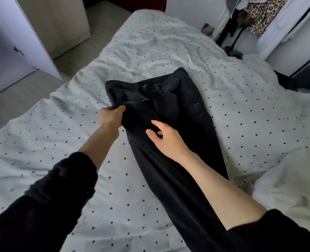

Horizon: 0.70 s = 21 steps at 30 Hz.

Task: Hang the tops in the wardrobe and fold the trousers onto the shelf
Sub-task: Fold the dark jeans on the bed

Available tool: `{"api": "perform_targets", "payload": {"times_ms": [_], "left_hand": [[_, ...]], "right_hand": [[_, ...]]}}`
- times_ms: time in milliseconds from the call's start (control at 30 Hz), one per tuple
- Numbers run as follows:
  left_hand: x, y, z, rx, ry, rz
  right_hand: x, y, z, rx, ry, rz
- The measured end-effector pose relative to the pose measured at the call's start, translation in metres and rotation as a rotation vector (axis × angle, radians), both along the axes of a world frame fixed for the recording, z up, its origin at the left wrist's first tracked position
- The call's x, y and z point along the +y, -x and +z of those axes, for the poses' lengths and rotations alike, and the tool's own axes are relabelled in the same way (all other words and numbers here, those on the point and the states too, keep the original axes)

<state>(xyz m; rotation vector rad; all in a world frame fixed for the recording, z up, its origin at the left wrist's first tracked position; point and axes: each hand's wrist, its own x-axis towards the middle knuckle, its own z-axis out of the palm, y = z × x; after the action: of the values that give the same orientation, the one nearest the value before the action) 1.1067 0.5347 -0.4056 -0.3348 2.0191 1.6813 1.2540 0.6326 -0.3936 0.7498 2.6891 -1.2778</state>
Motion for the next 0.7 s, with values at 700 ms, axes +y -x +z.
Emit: {"api": "perform_targets", "payload": {"times_ms": [700], "left_hand": [[0.118,-0.005,-0.019,0.147,0.402,-0.436]], "right_hand": [[0.148,-0.066,-0.054,-0.286,-0.041,-0.502]]}}
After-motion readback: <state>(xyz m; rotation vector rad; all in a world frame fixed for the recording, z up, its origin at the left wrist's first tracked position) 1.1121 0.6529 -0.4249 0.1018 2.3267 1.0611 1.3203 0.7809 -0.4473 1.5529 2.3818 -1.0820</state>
